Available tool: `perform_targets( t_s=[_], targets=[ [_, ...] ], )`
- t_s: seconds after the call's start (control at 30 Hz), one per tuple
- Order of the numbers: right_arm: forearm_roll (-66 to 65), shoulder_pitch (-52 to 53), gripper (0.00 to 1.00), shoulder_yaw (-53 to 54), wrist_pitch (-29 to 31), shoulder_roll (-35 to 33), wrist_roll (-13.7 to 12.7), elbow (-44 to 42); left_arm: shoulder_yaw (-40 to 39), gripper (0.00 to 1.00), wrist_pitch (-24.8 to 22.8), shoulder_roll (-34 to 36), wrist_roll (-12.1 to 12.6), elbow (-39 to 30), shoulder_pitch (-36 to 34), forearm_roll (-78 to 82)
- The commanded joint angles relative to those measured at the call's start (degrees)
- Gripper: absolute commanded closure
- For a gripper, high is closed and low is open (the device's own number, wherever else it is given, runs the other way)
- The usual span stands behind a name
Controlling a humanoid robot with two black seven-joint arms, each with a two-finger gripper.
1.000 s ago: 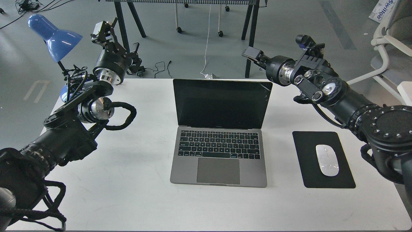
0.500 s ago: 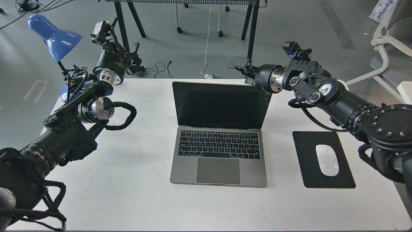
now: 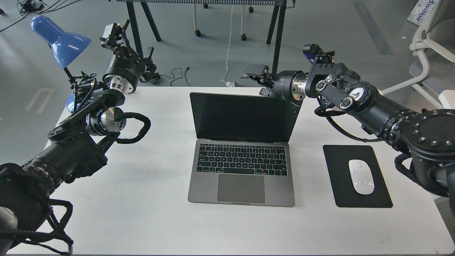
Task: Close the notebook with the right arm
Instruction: 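Reach the right gripper over the screen's top edge and push it down, then press the screen down with the right gripper until the lid lies flat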
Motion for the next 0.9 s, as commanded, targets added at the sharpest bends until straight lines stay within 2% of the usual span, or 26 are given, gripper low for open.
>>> perform_targets(
  t_s=[0.0, 0.17, 0.57, 0.7, 0.87],
  targets=[
    [-0.07, 1.52, 0.0, -0.08, -0.04, -3.03, 0.0, 6.5, 0.02, 0.0, 0.0, 0.0, 0.0, -0.01, -0.03, 0.0],
    [-0.16, 2.23, 0.0, -0.17, -0.04, -6.29, 0.0, 15.47, 0.02, 0.0, 0.0, 0.0, 0.0, -0.01, -0.03, 0.0],
    [-2.7, 1.62, 0.0, -0.69, -0.04, -13.14, -0.09, 30.5, 0.02, 0.0, 0.0, 0.0, 0.0, -0.01, -0.03, 0.0],
    [-4.99, 0.83, 0.0, -0.78, -0.04, -14.55, -0.09, 34.98, 0.02, 0.0, 0.0, 0.0, 0.0, 0.0, -0.03, 0.0],
    [-8.06, -2.07, 0.0, -0.78, -0.04, -14.55, -0.35, 36.31, 0.02, 0.0, 0.0, 0.0, 0.0, -0.01, -0.03, 0.0]
  ],
)
